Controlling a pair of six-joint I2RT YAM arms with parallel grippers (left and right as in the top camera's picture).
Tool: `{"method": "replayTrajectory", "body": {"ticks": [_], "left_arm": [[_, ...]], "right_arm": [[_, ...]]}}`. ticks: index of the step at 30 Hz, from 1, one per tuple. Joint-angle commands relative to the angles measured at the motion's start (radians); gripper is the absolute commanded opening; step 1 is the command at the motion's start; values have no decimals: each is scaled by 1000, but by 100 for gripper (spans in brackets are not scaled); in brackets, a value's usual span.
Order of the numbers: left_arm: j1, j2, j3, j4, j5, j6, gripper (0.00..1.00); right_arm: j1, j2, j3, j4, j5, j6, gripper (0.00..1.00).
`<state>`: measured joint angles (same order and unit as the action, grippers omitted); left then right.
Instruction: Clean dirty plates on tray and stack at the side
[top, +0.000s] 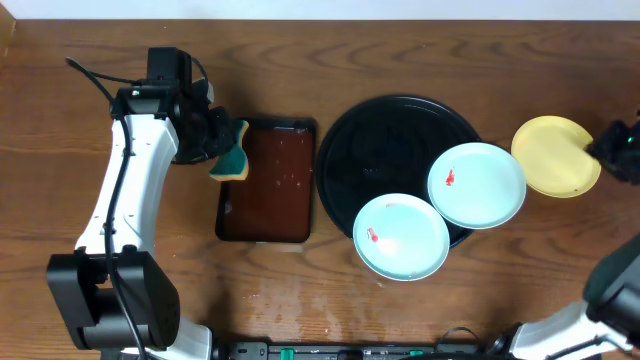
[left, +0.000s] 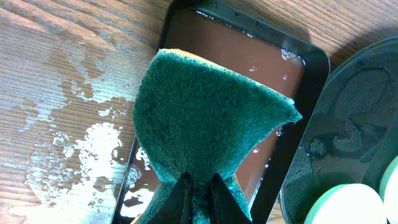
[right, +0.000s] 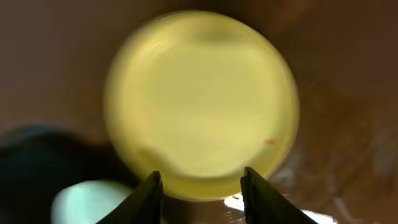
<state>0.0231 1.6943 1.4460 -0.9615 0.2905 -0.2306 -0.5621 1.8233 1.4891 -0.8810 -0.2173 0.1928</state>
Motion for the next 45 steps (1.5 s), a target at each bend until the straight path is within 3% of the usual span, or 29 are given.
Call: {"method": "replayTrajectory", "body": {"ticks": [1, 7, 13, 21, 27, 33, 45], "left_arm": [[2, -12, -7, 1, 12, 10, 9], [2, -12, -34, 5, 12, 10, 9], [2, -12, -35, 5, 12, 10, 9], [2, -11, -35, 5, 12, 10, 9], [2, -11, -35, 5, 12, 10, 10], [2, -11, -35, 5, 12, 10, 10], [2, -11, -35, 5, 12, 10, 13]], "right_arm": [[124, -152, 68, -154, -106, -14, 41], [386, -248, 62, -407, -94, -21, 40], [614, -247, -6, -504, 42, -56, 46], [733, -246, -202, -355, 109, -54, 40], [734, -246, -352, -185, 111, -59, 18], [734, -246, -486, -32, 111, -59, 27], [734, -246, -632, 100, 51, -60, 20]]}}
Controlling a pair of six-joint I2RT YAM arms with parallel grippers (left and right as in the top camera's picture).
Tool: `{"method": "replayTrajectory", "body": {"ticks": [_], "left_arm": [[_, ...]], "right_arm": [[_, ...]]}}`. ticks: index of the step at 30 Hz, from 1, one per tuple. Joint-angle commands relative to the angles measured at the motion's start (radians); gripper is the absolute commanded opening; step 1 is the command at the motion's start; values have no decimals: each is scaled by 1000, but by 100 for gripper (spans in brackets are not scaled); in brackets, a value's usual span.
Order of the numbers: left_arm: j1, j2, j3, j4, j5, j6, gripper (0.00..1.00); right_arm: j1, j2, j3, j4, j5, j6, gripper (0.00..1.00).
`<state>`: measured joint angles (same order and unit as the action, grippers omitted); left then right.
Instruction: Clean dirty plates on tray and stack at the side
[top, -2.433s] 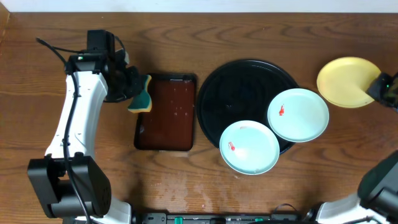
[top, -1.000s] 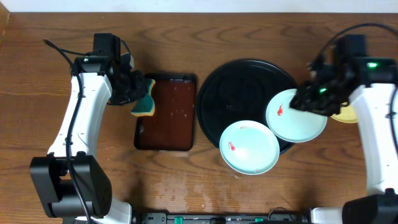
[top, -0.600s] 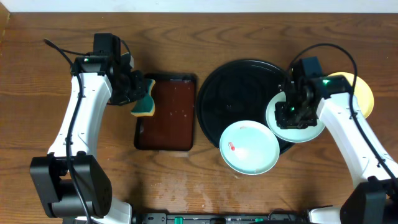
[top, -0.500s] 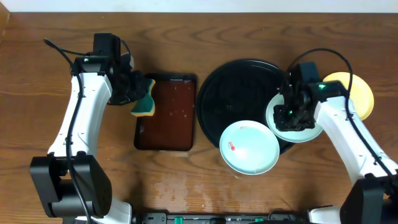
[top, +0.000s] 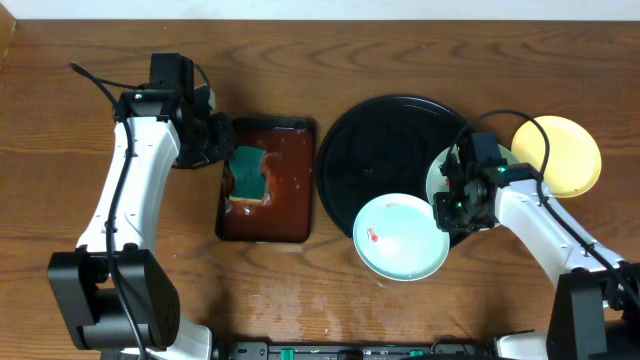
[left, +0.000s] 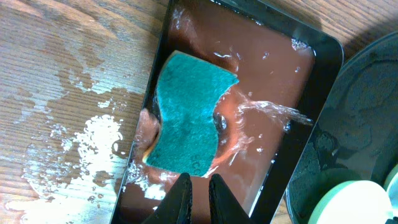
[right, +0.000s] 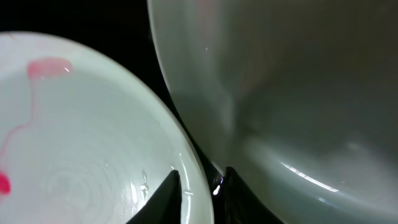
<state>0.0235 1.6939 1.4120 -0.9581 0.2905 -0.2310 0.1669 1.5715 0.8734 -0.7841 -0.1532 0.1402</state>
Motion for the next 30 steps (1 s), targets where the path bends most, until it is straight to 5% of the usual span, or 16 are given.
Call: {"method": "replayTrajectory", "body": {"ticks": [1, 9, 17, 30], "left_arm": [[1, -11, -1, 1, 12, 10, 12], [1, -11, -1, 2, 12, 10, 13], [1, -11, -1, -6, 12, 10, 13], [-25, -11, -2, -8, 11, 13, 13]], "right_arm": [[5, 6, -18, 3, -13, -7, 19], [4, 6, -4, 33, -39, -7, 22], [5, 5, 28, -2, -39, -7, 1], [11, 5, 28, 114, -88, 151, 1]]}}
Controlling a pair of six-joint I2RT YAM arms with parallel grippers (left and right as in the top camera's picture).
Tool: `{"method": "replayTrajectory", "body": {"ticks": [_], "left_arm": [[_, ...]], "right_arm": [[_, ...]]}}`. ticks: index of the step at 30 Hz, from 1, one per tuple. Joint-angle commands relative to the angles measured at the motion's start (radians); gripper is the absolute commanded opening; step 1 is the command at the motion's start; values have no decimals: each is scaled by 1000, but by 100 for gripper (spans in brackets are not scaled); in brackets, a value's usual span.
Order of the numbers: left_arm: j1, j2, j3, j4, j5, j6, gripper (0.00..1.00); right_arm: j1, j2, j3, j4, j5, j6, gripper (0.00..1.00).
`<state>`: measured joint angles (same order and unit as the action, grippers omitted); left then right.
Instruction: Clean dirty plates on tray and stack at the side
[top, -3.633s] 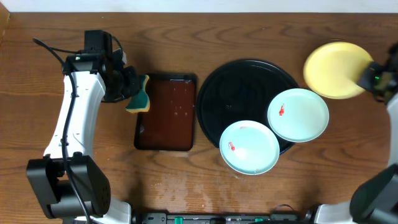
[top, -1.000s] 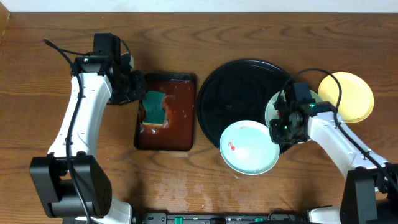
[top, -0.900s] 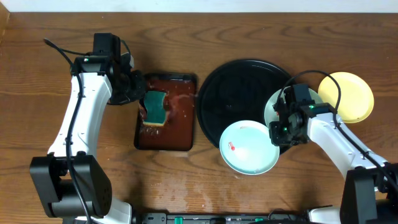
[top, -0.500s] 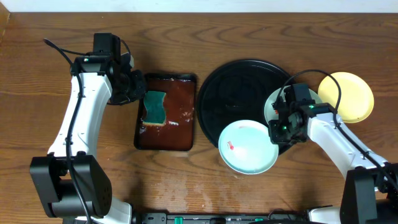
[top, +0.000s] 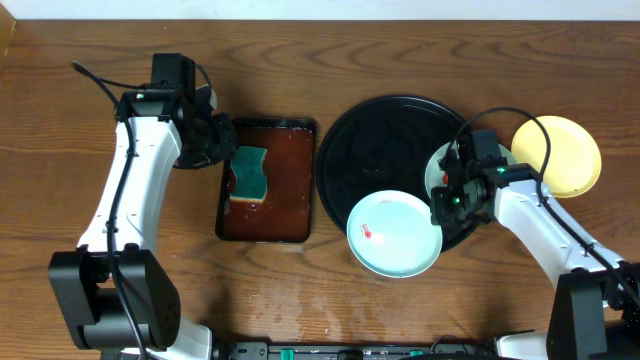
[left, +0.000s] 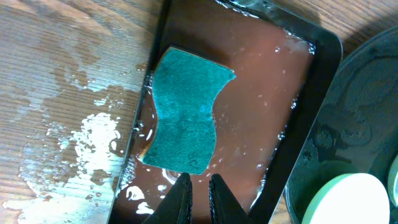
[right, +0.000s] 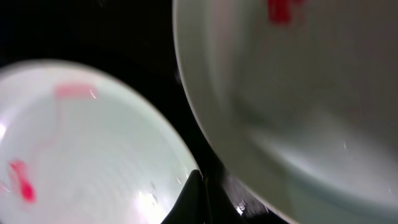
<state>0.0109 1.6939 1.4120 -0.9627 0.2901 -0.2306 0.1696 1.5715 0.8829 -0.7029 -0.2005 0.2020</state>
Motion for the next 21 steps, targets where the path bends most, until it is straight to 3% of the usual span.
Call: {"method": "replayTrajectory", "body": {"ticks": [1, 5, 6, 8, 10, 11, 15, 21], "left_arm": [[-14, -11, -2, -4, 12, 13, 13], [-15, -11, -2, -5, 12, 13, 13], [-15, -11, -2, -5, 12, 13, 13], [-15, -11, -2, -5, 12, 13, 13], [-15, -11, -3, -6, 12, 13, 13], [-15, -11, -4, -6, 12, 13, 13], [-15, -11, -8, -4, 12, 13, 13], [-15, -6, -26, 0, 4, 13, 13]], "right_arm": [[8, 5, 18, 52, -54, 100, 1], [9, 5, 18, 141, -97, 122, 1], [9, 5, 18, 164, -96, 83, 12], [10, 5, 18, 196, -97, -11, 49], [10, 5, 18, 214, -97, -142, 64], [10, 5, 18, 216, -96, -194, 66], [8, 5, 19, 216, -99, -359, 51], [31, 6, 18, 213, -220, -568, 40]]}}
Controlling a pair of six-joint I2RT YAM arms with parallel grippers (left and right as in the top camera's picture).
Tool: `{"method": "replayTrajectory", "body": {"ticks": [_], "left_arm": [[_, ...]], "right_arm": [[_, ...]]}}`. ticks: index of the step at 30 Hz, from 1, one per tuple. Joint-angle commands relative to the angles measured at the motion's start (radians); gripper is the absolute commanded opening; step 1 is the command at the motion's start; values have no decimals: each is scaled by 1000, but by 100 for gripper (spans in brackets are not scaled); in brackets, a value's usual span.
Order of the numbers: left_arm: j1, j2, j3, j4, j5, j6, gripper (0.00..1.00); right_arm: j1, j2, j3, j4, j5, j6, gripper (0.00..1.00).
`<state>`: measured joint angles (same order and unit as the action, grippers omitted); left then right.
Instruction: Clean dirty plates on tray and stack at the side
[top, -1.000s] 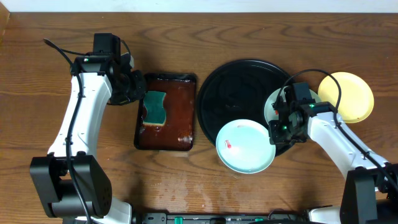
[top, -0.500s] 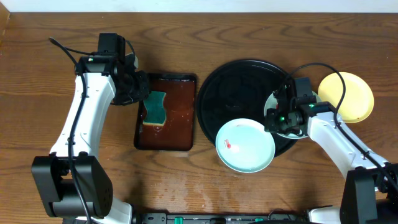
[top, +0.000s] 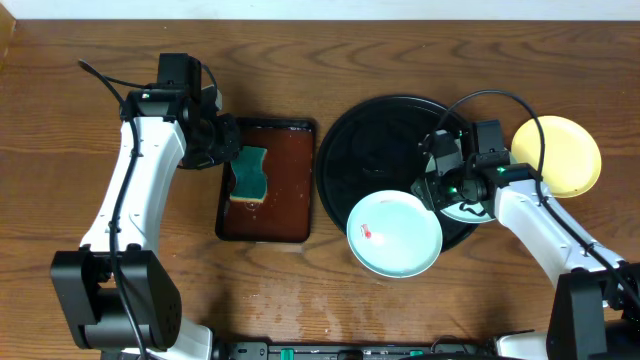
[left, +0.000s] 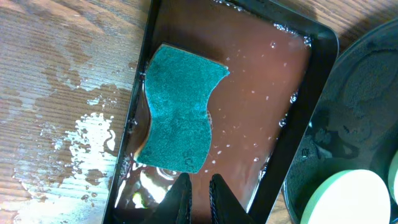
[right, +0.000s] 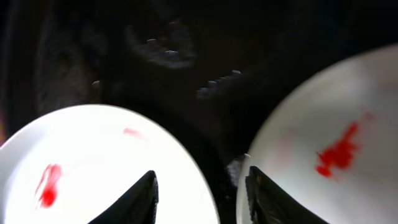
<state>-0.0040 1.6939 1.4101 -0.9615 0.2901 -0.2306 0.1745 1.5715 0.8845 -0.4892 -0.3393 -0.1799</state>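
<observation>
Two pale blue plates carry red stains. One (top: 395, 235) (right: 93, 162) overhangs the front rim of the round black tray (top: 385, 140). The other (top: 470, 205) (right: 323, 143) lies on the tray's right side, partly under my right arm. My right gripper (top: 432, 188) (right: 202, 199) hangs open above the gap between them, holding nothing. The green sponge (top: 248, 175) (left: 177, 115) floats in the brown water of the rectangular pan (left: 311, 99). My left gripper (top: 228, 155) (left: 200, 199) hovers over the pan's near edge, its jaws a narrow gap apart and empty.
A yellow plate (top: 557, 155) lies on the wood to the right of the black tray. Water is splashed on the table (left: 81, 143) left of the pan. The black tray's surface (right: 186, 62) is wet.
My right gripper was shut at the front plate's rim; it is now wide open and higher, with both plates in view. The sponge has drifted slightly in the pan.
At first my left gripper held the sponge above the pan and my right gripper was open over the yellow plate. Then the sponge lay splashing in the water and the right gripper straddled the front plate's rim. It shut there, the plate shifted slightly left, and it is now open.
</observation>
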Motion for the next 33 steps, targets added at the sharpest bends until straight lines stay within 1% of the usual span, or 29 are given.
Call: {"method": "replayTrajectory", "body": {"ticks": [1, 4, 7, 14, 17, 24, 25, 29, 30, 33], "left_arm": [[0, -7, -27, 1, 4, 13, 14], [0, -6, -32, 1, 4, 13, 13], [0, -6, -32, 3, 4, 13, 14], [0, -6, -32, 2, 5, 13, 14], [0, -6, -32, 2, 5, 13, 13], [0, -6, -32, 2, 5, 13, 13], [0, -6, -32, 2, 5, 13, 13], [0, -6, -32, 2, 5, 13, 14], [0, -6, -32, 2, 5, 13, 14], [0, -6, -32, 2, 5, 13, 14]], "right_arm": [[33, 8, 16, -1, -75, -209, 37], [59, 24, 16, 2, -58, -241, 33], [76, 44, 16, 0, -21, -240, 27], [77, 103, 15, 12, 17, -226, 27], [77, 109, 15, 27, 53, -206, 27], [77, 112, 11, 26, 91, -206, 28], [77, 112, 11, 26, 90, -206, 27], [77, 112, 10, 16, 88, -190, 13], [78, 112, 10, 6, 88, -190, 12], [80, 112, 10, -32, 88, -183, 15]]}}
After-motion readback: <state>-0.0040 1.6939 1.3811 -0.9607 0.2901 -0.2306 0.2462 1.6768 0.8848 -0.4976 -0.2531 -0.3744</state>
